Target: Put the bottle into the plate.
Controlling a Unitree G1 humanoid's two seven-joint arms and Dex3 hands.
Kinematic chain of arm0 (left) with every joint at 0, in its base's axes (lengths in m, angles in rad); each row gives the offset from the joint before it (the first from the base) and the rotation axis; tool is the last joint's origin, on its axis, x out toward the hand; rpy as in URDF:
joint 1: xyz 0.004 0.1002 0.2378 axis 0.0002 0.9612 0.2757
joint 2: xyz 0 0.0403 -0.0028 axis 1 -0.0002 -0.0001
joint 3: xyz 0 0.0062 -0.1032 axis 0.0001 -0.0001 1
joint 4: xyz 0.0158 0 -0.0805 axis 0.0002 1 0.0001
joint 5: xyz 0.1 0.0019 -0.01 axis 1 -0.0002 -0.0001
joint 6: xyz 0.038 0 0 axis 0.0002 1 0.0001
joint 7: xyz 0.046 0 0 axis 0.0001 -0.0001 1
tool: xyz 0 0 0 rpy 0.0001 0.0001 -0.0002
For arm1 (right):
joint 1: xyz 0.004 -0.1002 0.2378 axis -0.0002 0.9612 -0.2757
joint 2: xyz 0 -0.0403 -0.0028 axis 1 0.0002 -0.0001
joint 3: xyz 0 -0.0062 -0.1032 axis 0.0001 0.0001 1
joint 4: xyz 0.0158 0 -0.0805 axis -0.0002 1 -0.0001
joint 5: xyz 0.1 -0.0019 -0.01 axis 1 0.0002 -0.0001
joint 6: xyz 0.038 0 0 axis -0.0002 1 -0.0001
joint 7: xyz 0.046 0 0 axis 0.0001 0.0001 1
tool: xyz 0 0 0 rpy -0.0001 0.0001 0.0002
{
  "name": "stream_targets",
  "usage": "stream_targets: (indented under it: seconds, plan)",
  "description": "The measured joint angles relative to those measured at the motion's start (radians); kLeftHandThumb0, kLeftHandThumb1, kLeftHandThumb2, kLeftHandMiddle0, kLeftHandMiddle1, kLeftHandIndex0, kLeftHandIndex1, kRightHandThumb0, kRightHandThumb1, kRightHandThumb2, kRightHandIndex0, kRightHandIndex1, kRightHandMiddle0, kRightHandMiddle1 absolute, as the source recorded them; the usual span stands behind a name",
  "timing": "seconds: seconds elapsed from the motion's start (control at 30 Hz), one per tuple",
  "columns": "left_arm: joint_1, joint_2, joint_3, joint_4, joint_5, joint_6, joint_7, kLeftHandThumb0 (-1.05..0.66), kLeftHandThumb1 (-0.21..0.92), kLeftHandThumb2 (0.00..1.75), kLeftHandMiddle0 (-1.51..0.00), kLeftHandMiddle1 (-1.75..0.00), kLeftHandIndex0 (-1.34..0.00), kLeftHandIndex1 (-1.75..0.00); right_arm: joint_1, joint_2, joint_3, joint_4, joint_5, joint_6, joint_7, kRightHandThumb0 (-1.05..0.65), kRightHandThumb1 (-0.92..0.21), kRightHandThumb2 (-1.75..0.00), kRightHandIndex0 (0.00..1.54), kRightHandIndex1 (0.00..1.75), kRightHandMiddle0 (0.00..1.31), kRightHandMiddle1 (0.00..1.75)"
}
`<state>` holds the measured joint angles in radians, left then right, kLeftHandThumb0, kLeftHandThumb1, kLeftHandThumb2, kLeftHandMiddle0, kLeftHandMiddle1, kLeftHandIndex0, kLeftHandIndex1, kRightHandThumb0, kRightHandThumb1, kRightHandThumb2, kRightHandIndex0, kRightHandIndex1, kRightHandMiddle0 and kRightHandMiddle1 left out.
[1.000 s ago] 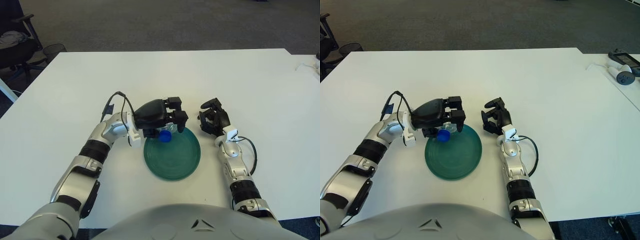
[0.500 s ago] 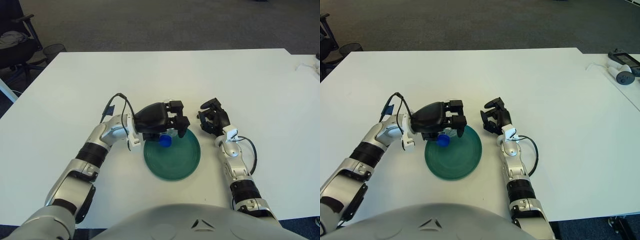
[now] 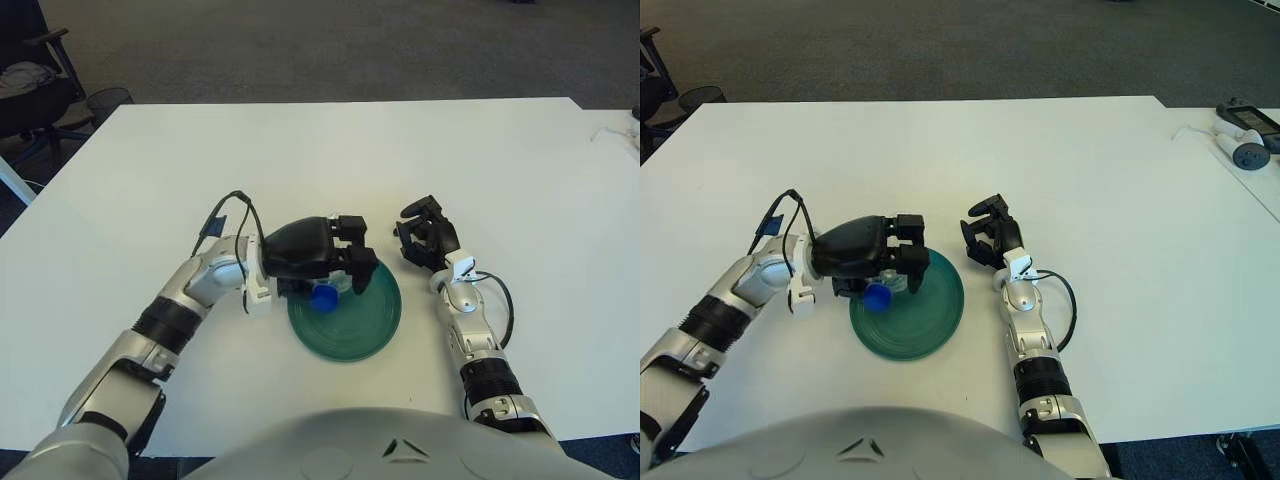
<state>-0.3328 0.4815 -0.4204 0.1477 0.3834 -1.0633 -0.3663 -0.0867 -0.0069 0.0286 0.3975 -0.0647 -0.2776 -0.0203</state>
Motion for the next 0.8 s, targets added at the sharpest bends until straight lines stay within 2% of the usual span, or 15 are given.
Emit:
stream_targets:
  seconds: [0.5, 0.8]
  plan:
    - [0.0, 0.011, -0.017, -0.014, -0.01, 0.001, -0.041, 0.0, -0.06, 1.75, -0.9, -1.75, -0.68, -1.73, -0.003, -0.002, 0.002, 0.003, -0.001, 0.001, 0.0, -0.01, -0.75, -0.68, 0.4, 1.42, 0.28, 1.75]
    - [0.001, 0.007, -0.014, -0.014, 0.03, 0.0, -0.039, 0.0, -0.06, 1.75, -0.89, -1.75, -0.67, -1.74, -0.003, -0.002, 0.003, 0.001, -0.001, 0.005, -0.001, -0.01, -0.75, -0.67, 0.39, 1.42, 0.28, 1.75]
